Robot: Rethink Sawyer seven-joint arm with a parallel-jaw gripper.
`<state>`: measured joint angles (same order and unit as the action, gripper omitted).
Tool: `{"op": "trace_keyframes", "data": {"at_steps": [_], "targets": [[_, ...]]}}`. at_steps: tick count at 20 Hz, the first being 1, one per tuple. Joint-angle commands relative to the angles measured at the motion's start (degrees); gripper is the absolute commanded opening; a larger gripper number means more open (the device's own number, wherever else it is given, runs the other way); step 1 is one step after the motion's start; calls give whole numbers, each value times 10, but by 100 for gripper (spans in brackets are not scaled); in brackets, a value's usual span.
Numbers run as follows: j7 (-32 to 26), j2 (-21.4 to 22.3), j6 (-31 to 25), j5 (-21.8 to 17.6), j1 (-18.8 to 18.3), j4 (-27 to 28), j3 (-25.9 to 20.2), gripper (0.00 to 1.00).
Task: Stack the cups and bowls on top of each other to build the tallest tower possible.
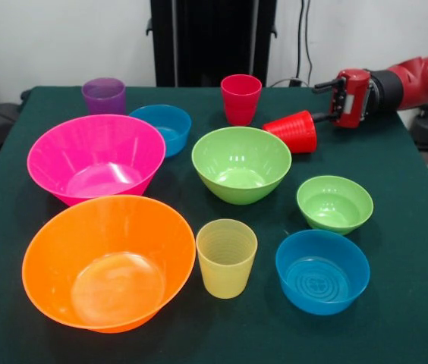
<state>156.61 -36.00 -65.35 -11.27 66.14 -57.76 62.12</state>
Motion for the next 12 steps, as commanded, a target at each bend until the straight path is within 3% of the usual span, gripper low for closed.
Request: {"op": "trace_keyframes", "data": {"at_steps": [1, 12], "targets": [[104, -12, 80, 7, -13, 31, -71, 100], [117, -15, 82, 2, -13, 21, -63, 100]]}}
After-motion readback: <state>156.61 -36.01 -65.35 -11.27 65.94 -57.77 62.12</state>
